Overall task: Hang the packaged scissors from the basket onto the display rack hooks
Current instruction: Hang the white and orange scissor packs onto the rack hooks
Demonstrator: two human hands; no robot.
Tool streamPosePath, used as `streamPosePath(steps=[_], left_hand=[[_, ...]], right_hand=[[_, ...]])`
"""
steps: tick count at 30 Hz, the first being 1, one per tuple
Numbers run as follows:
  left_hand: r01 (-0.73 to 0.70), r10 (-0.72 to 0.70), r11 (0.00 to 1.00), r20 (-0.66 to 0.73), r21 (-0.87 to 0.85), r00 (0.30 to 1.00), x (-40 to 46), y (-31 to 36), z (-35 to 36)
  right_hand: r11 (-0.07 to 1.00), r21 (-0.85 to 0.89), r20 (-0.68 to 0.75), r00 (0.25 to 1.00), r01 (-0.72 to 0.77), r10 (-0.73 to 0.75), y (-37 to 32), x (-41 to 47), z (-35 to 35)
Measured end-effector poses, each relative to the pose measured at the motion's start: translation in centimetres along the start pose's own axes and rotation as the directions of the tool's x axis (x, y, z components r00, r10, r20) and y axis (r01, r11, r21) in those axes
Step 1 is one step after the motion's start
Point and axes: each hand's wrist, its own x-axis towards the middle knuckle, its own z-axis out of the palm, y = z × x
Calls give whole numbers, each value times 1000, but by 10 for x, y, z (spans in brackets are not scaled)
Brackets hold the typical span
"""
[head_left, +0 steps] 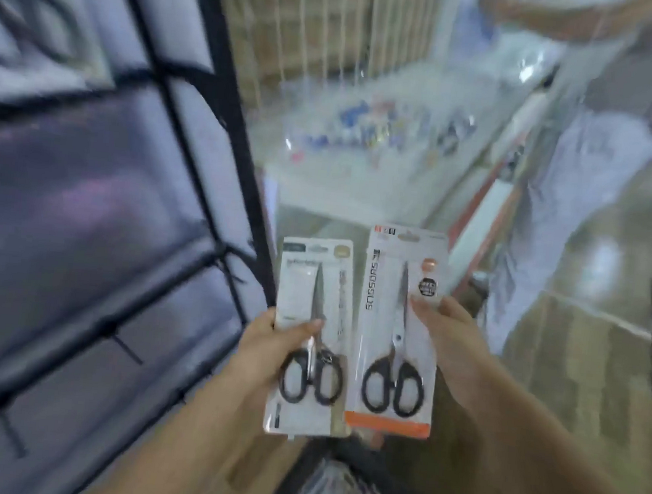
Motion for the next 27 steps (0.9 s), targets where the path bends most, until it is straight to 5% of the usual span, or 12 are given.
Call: streamPosePath(steps=[5,10,18,27], left_hand=[[-166,154,975,-86,-150,984,-82,113,-45],[-366,331,926,-265,-96,906,-160,177,-100],[-404,320,912,-487,-74,812,-242,148,-139],[-455,381,890,-516,-21,767,-246,156,-131]], right_hand=[[972,-23,136,964,236,-231,-125,-57,37],[925,19,292,883,378,-367,-197,-121,73],[942,-44,476,836,333,-273,-168,-176,122],[936,-79,413,865,344,-283,-174,-178,122]])
